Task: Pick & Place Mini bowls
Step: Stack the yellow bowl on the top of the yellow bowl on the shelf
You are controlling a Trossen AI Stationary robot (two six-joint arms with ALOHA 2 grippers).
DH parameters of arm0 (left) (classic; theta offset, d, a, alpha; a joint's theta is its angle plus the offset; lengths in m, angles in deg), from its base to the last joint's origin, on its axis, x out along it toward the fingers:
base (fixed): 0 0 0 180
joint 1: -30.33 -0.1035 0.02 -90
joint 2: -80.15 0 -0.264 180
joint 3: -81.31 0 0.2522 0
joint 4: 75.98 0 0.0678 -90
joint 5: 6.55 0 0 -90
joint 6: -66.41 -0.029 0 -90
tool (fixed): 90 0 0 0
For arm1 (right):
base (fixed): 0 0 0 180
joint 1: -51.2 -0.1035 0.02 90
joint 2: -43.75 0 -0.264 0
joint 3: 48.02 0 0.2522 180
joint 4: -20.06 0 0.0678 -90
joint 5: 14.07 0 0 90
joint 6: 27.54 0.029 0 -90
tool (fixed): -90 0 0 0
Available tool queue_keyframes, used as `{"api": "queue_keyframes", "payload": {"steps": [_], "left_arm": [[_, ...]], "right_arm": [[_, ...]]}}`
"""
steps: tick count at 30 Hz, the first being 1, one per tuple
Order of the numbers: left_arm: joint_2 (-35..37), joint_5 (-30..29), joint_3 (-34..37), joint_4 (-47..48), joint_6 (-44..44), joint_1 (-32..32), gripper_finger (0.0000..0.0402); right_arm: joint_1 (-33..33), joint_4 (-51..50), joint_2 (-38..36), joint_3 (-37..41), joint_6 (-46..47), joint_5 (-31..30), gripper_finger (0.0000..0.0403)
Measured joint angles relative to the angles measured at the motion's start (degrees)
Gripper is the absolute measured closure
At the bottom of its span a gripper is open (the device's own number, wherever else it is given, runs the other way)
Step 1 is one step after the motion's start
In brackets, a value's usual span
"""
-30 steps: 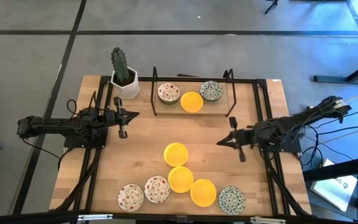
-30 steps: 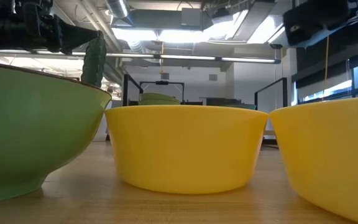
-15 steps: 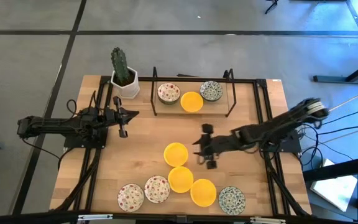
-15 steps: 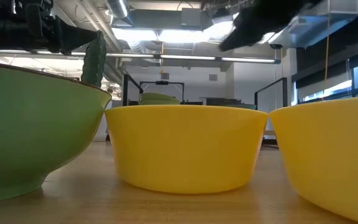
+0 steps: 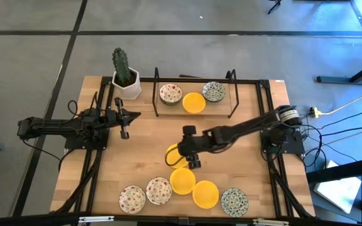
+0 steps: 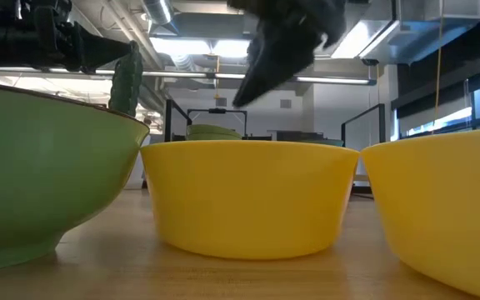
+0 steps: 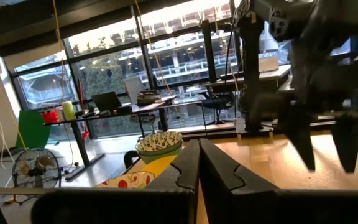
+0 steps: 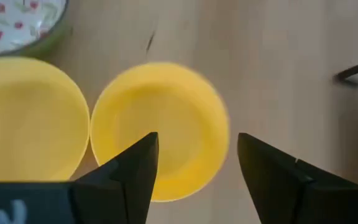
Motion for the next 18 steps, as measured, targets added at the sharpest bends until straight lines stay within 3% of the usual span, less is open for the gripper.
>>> {"api": "queue_keyframes", "payload": {"steps": [3,9,18], "left_arm": [[0.00,0.01,-0.01,0.04,-0.45,0.00,0.0397],[0.00,0.02,0.00,0.44,-0.44,0.00,0.0394],[0.00,0.02,-0.02,0.42,0.13,0.00,0.0395]], "right_arm": [[2.06,-1.12,2.41,-0.08,0.10,5.39,0.0185],[3.67,-1.73,5.17,-0.07,1.70,8.84,0.0185],[6.58,-1.69,5.58,-0.06,6.10,8.83,0.0185]]}}
